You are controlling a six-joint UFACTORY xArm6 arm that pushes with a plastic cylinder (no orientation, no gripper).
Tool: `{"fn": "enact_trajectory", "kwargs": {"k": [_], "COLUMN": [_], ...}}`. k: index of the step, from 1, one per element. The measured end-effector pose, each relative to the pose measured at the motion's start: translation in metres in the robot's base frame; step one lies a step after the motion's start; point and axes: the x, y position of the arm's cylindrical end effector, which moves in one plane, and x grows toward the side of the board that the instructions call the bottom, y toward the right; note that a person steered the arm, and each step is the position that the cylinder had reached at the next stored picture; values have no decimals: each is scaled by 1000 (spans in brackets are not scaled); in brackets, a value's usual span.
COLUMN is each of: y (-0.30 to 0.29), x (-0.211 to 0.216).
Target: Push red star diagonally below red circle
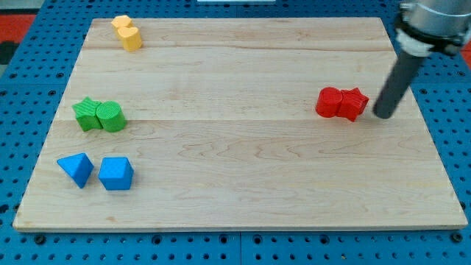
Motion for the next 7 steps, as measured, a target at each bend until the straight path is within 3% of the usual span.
{"fn": "enact_trajectory", "kwargs": {"k": [1,4,6,7], "y": [-61,-7,-72,-50], "x": [-1,-14,-14,-14]}}
